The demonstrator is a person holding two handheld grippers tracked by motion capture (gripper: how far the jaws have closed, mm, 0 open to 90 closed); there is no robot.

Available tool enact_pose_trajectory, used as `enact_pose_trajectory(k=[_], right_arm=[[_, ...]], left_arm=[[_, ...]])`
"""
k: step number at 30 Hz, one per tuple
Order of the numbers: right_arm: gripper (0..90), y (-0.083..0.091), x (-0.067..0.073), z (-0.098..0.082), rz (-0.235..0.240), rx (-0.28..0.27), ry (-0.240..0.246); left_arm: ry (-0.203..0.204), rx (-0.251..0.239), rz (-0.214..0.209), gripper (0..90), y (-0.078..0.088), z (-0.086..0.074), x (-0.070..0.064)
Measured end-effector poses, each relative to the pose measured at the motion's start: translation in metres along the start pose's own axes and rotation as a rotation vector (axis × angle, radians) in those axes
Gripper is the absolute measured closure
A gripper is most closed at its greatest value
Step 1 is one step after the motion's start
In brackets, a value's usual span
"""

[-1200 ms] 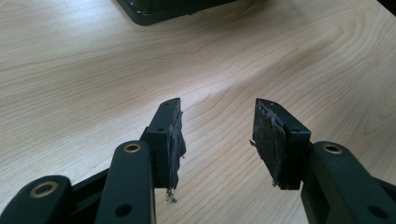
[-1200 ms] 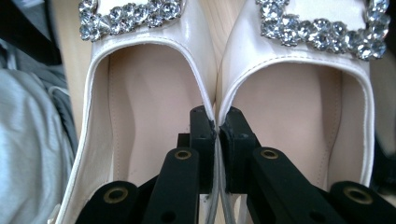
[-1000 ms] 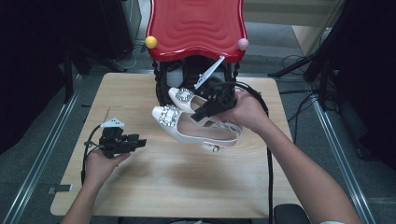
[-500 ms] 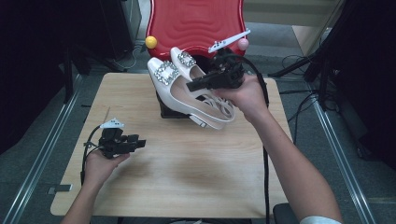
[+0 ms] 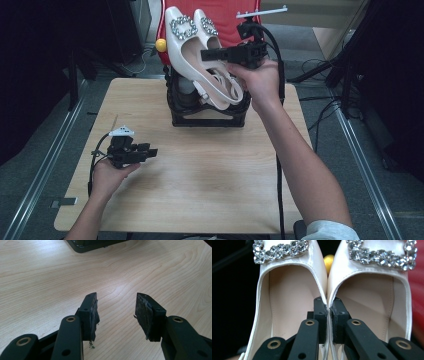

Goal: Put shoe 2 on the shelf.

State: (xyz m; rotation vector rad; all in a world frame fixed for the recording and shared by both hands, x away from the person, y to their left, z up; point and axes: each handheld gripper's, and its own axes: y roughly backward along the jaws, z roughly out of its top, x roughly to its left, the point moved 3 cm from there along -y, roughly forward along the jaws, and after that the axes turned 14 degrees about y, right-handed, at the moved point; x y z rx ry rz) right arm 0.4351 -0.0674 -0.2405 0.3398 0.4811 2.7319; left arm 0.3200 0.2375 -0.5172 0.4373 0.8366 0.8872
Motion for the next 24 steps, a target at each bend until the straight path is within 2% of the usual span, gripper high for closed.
enact_pose_trajectory(k=[7, 11, 13, 16, 24], right_arm=[[86.2, 0.007, -0.010, 0.023, -0.066, -0.050, -0.049], [86.2, 0.012, -0.016, 0.038, -0.079, -0.091, -0.086], [86.3, 0.015, -0.021, 0.048, -0.103, -0.122, -0.121], [86.3, 0.017, -0.023, 0.054, -0.116, -0.137, -0.141], [86.2, 0.022, -0.037, 0.077, -0.207, -0.193, -0.197]], left_arm=[[-0.016, 0.012, -0.009, 52.5, -0.005, 0.002, -0.002], [-0.025, 0.022, -0.011, 52.5, -0.007, 0.003, -0.003], [-0.026, 0.023, -0.016, 52.5, -0.009, 0.003, -0.004], [-0.029, 0.024, -0.018, 52.5, -0.010, 0.003, -0.005], [-0.035, 0.029, -0.023, 52.5, -0.012, 0.003, -0.006]])
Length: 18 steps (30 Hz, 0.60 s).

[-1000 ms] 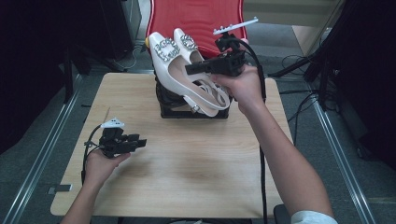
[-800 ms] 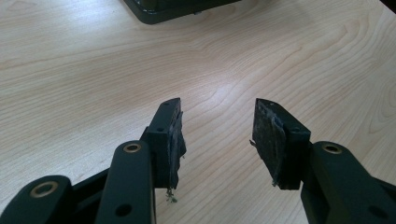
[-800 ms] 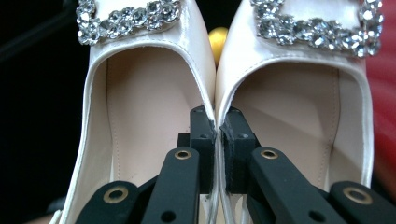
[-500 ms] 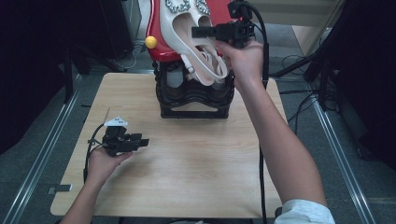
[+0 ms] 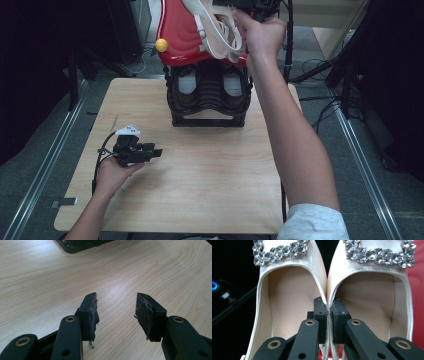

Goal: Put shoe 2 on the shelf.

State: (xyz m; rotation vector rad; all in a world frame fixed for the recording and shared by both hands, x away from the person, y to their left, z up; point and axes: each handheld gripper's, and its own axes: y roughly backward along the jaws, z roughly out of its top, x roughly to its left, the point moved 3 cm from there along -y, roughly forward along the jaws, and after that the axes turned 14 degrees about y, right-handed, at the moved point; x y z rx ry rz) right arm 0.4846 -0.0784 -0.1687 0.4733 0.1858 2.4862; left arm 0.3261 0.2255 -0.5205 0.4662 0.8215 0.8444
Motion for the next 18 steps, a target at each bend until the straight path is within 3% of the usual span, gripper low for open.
enact_pose_trajectory(k=[5, 18], right_arm=[[86.1, -0.003, -0.009, 0.010, -0.053, -0.027, -0.037], [86.0, -0.014, -0.029, 0.010, -0.193, -0.052, -0.099]], left_arm=[[-0.009, 0.008, -0.009, 52.2, -0.001, 0.000, -0.002], [-0.002, 0.008, -0.024, 51.2, -0.002, 0.000, -0.004]])
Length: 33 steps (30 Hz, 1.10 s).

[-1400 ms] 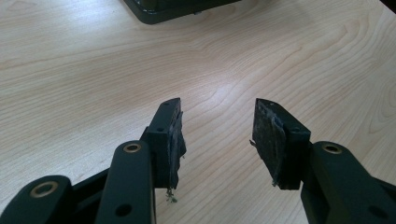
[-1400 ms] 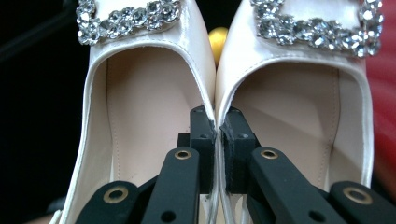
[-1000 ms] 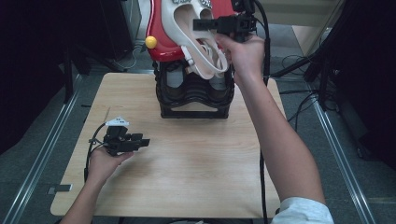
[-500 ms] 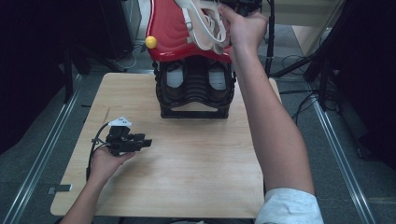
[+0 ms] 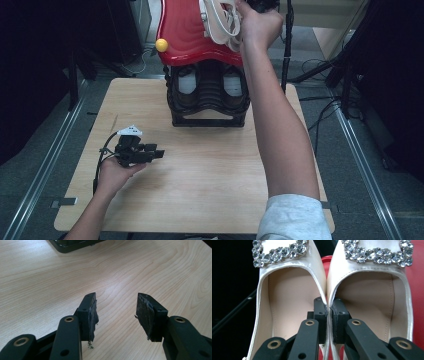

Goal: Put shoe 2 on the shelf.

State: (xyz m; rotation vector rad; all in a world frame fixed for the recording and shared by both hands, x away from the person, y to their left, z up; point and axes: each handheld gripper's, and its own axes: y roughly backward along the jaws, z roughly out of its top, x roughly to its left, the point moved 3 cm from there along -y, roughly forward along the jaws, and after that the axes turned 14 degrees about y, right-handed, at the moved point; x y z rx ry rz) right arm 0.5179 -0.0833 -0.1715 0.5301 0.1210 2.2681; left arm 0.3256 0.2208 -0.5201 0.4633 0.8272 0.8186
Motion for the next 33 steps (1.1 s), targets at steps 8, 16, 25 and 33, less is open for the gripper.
enact_pose_trajectory(k=[8, 16, 25, 33], right_arm=[[85.8, -0.008, -0.003, -0.005, -0.113, 0.026, 0.005], [85.4, -0.017, -0.005, -0.007, -0.143, 0.030, -0.048], [83.2, -0.026, 0.005, -0.009, -0.186, 0.051, -0.018], [79.0, -0.031, 0.010, -0.010, -0.209, 0.056, 0.020]], left_arm=[[0.001, 0.006, 0.001, 50.8, 0.000, 0.000, 0.001], [-0.004, 0.010, -0.003, 50.9, 0.001, 0.000, 0.001], [-0.004, 0.007, 0.002, 51.0, 0.000, 0.000, 0.001], [-0.004, 0.007, 0.003, 51.1, -0.001, 0.000, 0.001]])
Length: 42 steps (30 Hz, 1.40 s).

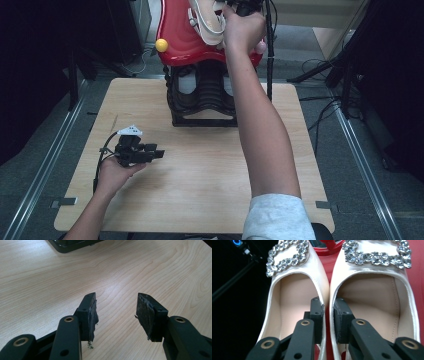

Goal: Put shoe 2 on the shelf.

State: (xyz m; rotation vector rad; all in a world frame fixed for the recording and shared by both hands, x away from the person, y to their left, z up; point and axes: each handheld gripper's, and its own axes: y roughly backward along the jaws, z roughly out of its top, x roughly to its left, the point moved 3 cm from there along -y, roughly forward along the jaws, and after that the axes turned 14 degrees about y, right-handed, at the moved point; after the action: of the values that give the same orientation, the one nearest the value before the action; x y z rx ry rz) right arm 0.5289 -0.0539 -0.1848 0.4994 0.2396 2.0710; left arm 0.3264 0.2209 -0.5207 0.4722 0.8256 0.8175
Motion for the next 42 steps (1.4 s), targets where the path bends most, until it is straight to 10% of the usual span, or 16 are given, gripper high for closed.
enact_pose_trajectory(k=[42], right_arm=[[63.1, 0.021, 0.000, 0.012, 0.016, 0.022, 0.175]], left_arm=[[-0.012, 0.015, 0.004, 51.1, -0.002, -0.001, -0.001]])
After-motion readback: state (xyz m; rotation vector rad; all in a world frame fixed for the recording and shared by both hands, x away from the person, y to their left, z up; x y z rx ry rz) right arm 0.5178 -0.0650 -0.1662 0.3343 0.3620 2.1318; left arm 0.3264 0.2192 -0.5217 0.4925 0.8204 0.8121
